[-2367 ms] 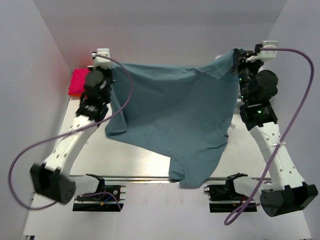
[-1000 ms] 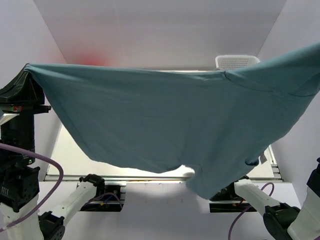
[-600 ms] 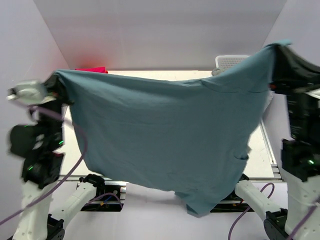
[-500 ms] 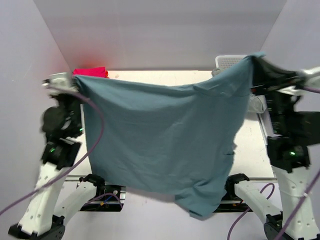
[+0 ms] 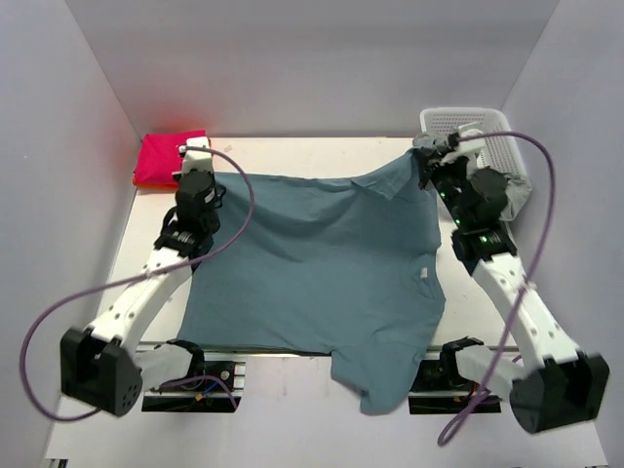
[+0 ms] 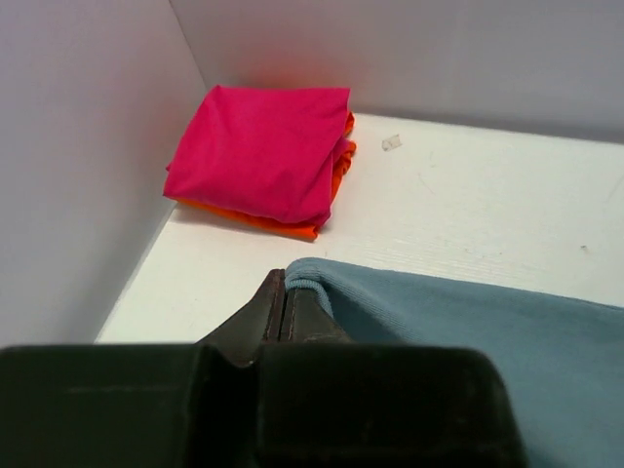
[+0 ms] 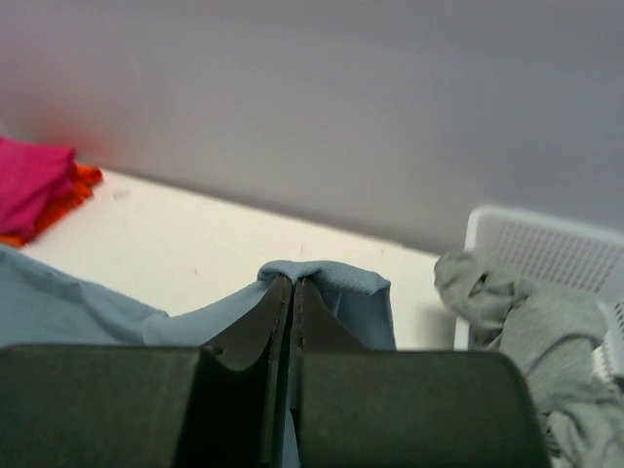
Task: Fold and stack the t-shirts
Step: Flatten out the tshirt
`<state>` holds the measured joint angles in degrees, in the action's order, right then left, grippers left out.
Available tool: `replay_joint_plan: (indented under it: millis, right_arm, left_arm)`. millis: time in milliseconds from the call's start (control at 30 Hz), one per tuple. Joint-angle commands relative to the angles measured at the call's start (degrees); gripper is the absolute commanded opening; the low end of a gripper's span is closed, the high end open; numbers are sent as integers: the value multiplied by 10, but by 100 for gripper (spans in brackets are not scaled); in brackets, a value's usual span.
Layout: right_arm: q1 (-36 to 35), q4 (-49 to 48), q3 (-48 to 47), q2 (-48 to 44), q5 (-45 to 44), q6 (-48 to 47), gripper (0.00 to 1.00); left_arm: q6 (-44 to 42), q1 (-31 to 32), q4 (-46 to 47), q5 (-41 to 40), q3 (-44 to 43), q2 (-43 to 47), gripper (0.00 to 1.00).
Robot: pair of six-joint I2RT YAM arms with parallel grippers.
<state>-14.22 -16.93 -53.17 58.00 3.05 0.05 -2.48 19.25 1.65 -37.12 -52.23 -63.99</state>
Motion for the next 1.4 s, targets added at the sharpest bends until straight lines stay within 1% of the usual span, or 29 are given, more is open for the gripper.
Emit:
replay_joint_plan:
  millis: [0,67,167,200,267,300,367,400,467,500,567,600,667,700,733,767,800,833,867,900,967,1000,1033,1067,1100,1167,1233,1267,1367]
  right_arm:
    - [2,-85,-11,44,-19,3,0]
    - [2,-86,-25,97,-28,6,0]
    - [2,-83,-61,164,-60,11,0]
    - [2,-81,-66,177,-63,11,0]
    - [2,-81,-81,229,-73,11,0]
    - [2,-74,-109,256,-82,13,0]
    - [3,-67,-129,285,-98,14,0]
    - [4,-53,-162,328,-109,15,0]
    - [2,-38,-187,359,-128,17,0]
    - [4,-28,-226,406,-135,19,0]
    - [3,-8,-256,456,-159,20,0]
    - [3,-1,-304,491,-164,20,0]
    - [3,26,-337,541,-175,21,0]
    - [3,31,-386,574,-178,21,0]
    - [4,49,-402,606,-179,21,5]
    - [3,56,-437,622,-178,22,20]
    - [4,65,-479,663,-178,23,29]
    - [4,88,-499,678,-175,25,41]
    - [2,95,-558,686,-168,25,53]
    - [3,118,-596,698,-164,23,68]
    - [2,151,-620,712,-134,25,85]
    - [2,154,-621,705,-119,17,90]
    - [1,164,-607,690,-87,12,90]
    - [-1,167,-599,672,-61,5,90]
    - [0,168,-590,661,-50,5,90]
    - [-1,211,-550,616,-13,23,90]
    - [2,240,-521,597,-11,45,90]
    - [3,264,-499,567,-20,69,90]
    - [1,295,-451,534,-26,108,90]
  left_arm:
    - [6,-12,55,-12,-16,-59,0]
    - [12,-28,55,5,-40,-99,0]
    - [34,-48,49,21,-77,-201,0]
    - [34,-54,49,28,-88,-201,0]
    - [41,-71,49,56,-118,-258,0]
    - [41,-76,54,65,-130,-277,0]
    - [46,-82,54,89,-170,-315,0]
    - [46,-90,54,89,-184,-355,0]
    - [51,-98,41,113,-232,-395,0]
    - [51,-106,35,120,-247,-415,0]
    - [51,-112,29,132,-292,-469,0]
    - [51,-112,29,145,-304,-484,0]
    - [57,-120,21,158,-339,-528,0]
    - [57,-126,12,159,-373,-544,1]
    - [66,-126,0,166,-392,-560,11]
    - [66,-132,-26,172,-414,-591,43]
    - [66,-132,-41,180,-459,-606,64]
    - [66,-132,-56,189,-480,-619,77]
    - [66,-132,-67,196,-501,-628,87]
    - [73,-132,-95,203,-536,-638,99]
    - [73,-132,-113,209,-557,-638,100]
    - [79,-132,-131,217,-562,-631,100]
    - [86,-132,-131,225,-556,-603,100]
    - [86,-132,-131,247,-527,-585,100]
    - [92,-132,-109,259,-508,-566,100]
    - [92,-125,-90,274,-448,-506,100]
    - [92,-119,-85,292,-416,-472,100]
    - [99,-119,-85,334,-388,-457,100]
    - [118,-119,-85,432,-326,-414,100]
